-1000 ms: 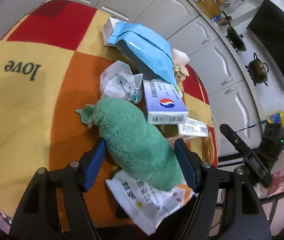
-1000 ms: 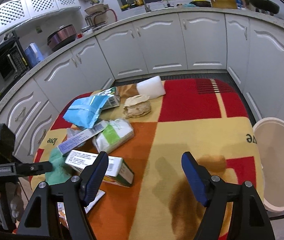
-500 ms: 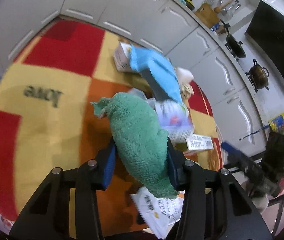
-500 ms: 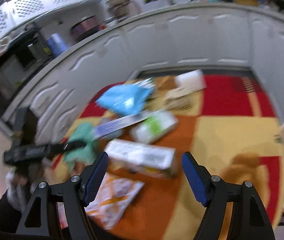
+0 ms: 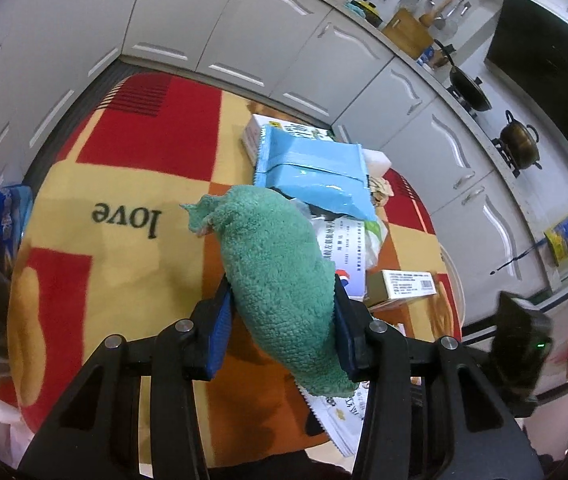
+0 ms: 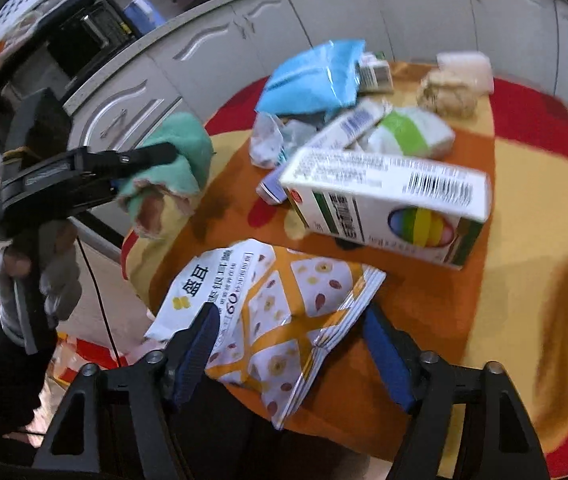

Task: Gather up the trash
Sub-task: 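Grasp the green towel with the left tool while the right tool grasps the snack wrapper, then carry towel and wrapper to the white bin and open both tools over it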

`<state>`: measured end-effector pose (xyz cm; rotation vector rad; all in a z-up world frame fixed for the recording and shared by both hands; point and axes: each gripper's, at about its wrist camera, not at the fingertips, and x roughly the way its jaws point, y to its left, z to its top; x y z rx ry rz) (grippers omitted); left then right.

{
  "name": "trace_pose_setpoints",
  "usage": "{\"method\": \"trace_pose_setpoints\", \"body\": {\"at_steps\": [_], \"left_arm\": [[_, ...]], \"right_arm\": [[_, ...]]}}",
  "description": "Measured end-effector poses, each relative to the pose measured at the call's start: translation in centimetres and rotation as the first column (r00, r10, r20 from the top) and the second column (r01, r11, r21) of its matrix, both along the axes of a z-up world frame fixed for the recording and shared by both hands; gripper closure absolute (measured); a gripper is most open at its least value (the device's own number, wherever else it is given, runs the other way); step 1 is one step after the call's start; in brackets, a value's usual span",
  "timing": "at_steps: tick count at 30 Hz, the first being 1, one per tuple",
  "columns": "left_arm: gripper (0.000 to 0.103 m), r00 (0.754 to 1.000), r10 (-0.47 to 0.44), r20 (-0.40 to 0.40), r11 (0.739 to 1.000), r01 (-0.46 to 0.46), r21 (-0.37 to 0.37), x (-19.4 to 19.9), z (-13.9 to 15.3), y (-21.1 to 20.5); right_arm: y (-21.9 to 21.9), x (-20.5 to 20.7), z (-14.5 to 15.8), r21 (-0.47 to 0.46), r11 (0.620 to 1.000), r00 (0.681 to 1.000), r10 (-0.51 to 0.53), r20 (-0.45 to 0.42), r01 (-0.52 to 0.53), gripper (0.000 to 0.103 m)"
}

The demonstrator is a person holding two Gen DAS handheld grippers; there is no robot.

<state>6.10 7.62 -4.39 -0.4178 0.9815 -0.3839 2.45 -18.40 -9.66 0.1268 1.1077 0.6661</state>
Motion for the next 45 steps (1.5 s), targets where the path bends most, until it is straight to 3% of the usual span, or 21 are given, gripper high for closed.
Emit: {"method": "trace_pose_setpoints", "body": {"at_steps": [3, 9, 18, 27, 45], "left_arm": [[0.061, 1.0, -0.007, 0.003, 1.0, 0.007, 0.008, 0.1, 0.0, -0.1], [0.061, 1.0, -0.003, 0.018, 1.0, 0.003, -0.003, -0.2, 0.7, -0.4], [0.061, 0.995, -0.033, 0.099, 0.999, 0.03, 0.032, -0.8, 3.3, -2.6], [0.061, 0.989, -0.084, 0.125, 0.994, 0.074, 0.079, -0.9, 4.6, -6.1], [0.061, 0.947, -0.275, 0.167, 0.95, 0.24, 0.199, 1.0, 6.2, -16.9]], "right_arm": [[0.0, -0.2, -0.7, 0.019, 1.0, 1.0, -0.016, 0.011, 0.016, 0.065], [-0.9, -1.2, 1.6, 0.021, 1.0, 0.996, -0.016, 0.085, 0.014, 0.071], [-4.8, -1.0, 5.8, 0.081, 0.992, 0.976, -0.112, 0.186, 0.098, 0.072], [-9.0, -0.6, 9.0, 0.093, 0.976, 0.936, -0.215, 0.28, 0.197, 0.072], [-17.3, -0.1, 9.5, 0.09, 0.905, 0.848, -0.423, 0.32, 0.417, 0.072]]}}
